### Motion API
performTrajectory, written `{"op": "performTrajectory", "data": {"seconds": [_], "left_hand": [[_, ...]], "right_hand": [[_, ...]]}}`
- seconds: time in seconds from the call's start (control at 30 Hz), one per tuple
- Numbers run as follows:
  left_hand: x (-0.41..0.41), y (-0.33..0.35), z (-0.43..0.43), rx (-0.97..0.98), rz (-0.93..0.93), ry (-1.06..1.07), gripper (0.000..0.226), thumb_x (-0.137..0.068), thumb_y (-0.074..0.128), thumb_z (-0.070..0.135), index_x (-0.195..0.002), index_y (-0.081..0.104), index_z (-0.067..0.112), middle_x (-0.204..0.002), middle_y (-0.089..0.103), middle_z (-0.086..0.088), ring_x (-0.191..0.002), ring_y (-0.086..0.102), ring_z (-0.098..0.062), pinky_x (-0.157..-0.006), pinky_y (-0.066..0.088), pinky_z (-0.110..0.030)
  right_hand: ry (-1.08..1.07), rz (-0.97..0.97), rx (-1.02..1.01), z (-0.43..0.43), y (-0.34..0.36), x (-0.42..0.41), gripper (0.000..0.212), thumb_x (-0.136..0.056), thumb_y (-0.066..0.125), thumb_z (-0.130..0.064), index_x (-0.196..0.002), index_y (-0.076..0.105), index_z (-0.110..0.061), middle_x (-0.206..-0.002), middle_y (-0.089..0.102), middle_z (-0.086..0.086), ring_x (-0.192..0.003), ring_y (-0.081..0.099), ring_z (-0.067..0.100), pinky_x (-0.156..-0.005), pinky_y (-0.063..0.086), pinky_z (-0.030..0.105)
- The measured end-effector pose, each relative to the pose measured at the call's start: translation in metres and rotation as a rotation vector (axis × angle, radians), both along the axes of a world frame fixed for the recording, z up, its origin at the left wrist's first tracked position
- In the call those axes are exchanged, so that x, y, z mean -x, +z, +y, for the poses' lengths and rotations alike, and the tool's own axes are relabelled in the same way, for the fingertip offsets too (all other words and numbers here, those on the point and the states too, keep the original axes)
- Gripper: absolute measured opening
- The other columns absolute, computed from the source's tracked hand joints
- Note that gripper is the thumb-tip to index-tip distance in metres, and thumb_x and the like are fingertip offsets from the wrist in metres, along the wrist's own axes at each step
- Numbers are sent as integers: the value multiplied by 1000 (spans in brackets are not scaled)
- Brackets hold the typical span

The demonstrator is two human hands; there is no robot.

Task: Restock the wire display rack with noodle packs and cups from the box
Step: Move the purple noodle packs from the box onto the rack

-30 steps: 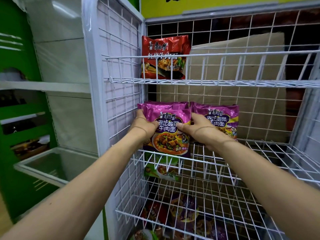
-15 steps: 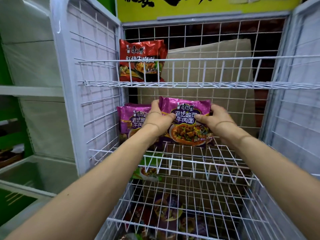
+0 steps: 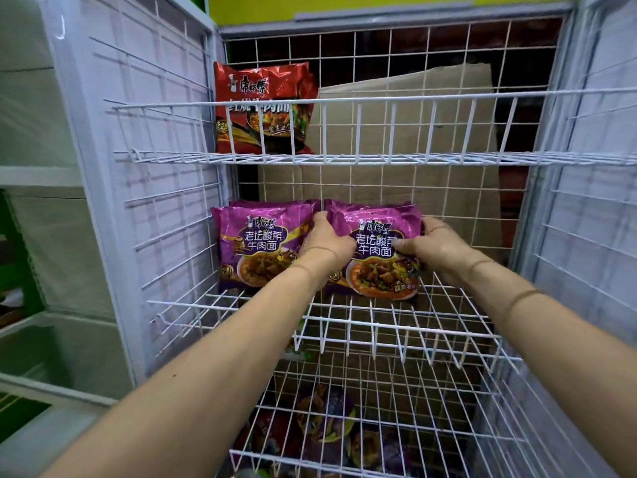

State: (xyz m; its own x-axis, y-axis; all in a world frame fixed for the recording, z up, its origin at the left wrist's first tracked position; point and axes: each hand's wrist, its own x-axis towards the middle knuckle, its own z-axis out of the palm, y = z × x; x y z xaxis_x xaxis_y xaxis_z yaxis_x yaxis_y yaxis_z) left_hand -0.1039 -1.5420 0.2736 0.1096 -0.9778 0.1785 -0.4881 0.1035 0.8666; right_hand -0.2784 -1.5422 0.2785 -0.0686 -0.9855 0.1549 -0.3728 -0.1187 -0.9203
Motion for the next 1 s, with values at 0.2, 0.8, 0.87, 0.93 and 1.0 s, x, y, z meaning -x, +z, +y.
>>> {"op": "performTrajectory", "data": {"seconds": [0.2, 0.8, 0.87, 0.93, 1.0], "left_hand": [[-5, -8, -8, 36, -74, 77, 65, -91, 62, 28, -149, 34, 18, -124, 66, -13, -112, 62, -37, -100, 51, -48], [2, 0, 38, -7, -221, 2, 80, -102, 55, 34, -162, 3, 24, -168, 10, -14, -151, 25, -36, -121, 28, -47], [5, 0, 43, -9, -239, -5, 80, -101, 56, 36, -162, 4, 26, -167, 15, -14, -148, 30, -37, -119, 33, -46], [9, -1, 54, -7, -231, -35, 80, -100, 59, 37, -161, 9, 27, -166, 20, -14, -148, 31, -35, -119, 33, -45], [11, -3, 67, 15, -198, -81, 79, -98, 62, 35, -160, 14, 27, -163, 28, -13, -146, 34, -33, -119, 33, -43]], "right_hand": [[-65, 113, 79, -9, -8, 1, 29, -90, 75, -22, -113, 58, -18, -112, 68, 5, -104, 65, 25, -99, 53, 48], [-261, 260, 44, 26, -3, 0, 78, -80, 83, -22, -141, 36, -14, -146, 41, 16, -124, 55, 36, -104, 50, 46], [-277, 312, 81, 37, -4, -5, 78, -83, 81, -23, -146, 34, -19, -151, 34, 16, -127, 53, 36, -104, 46, 40], [-235, 332, 143, 51, -7, -9, 68, -86, 78, -23, -142, 40, -24, -145, 40, 13, -123, 55, 32, -104, 47, 39], [-175, 370, 173, 65, -8, -13, 53, -86, 77, -23, -131, 50, -27, -134, 52, 8, -118, 59, 27, -103, 50, 43]]}}
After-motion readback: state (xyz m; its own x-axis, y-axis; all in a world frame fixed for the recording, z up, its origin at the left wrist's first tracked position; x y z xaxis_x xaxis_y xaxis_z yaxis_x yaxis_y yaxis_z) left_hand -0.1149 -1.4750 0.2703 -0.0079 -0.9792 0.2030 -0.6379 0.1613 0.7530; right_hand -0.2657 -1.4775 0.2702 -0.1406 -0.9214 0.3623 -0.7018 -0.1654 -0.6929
